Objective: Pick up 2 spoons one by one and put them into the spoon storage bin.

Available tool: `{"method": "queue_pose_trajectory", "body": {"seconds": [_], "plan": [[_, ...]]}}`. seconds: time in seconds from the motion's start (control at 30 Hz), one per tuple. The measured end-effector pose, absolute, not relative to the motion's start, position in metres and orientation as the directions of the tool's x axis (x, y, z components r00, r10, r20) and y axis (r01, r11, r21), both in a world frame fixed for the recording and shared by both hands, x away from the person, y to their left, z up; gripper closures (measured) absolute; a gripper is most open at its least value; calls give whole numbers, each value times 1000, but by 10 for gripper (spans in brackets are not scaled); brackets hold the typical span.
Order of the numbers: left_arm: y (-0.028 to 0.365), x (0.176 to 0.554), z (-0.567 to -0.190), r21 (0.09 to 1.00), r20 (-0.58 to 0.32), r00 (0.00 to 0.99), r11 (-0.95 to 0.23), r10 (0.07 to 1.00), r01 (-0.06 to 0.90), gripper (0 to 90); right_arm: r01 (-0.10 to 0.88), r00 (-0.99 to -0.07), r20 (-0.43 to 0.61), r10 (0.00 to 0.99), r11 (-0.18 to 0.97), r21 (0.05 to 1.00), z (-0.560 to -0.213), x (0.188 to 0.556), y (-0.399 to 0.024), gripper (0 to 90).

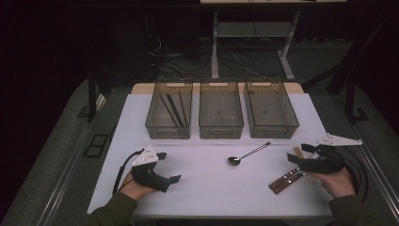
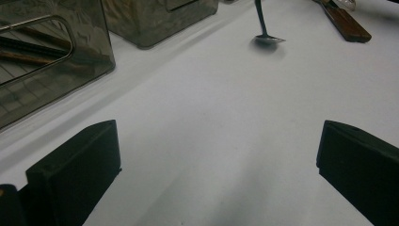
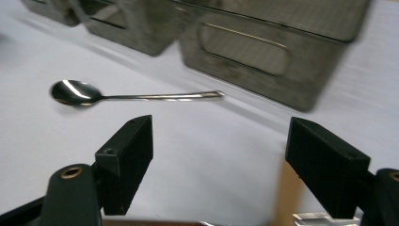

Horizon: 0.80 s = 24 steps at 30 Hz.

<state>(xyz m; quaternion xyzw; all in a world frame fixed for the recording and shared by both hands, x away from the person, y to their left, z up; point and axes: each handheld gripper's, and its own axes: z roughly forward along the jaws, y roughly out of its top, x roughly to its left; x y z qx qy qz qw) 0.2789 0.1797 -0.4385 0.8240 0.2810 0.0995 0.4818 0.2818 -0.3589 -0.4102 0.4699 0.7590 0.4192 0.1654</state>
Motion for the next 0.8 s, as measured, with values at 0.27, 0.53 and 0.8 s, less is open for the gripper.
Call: {"method": "queue_pose_trajectory", "body": {"seconds": [0.27,0.53,0.8], "plan": [[178,278,-438,849,-104,825,-383,556,365,0,613,-432,134,892,181,769,-422,287,-380,315],[178,278,-438,846,-99,825,-389,556,364,0,653,-405,123,906,192,733,-434,299,-384,403],[178,279,-439,844,-100,825,-392,556,366,0,689,-386,94,918,220,690,-443,312,-379,490]]}}
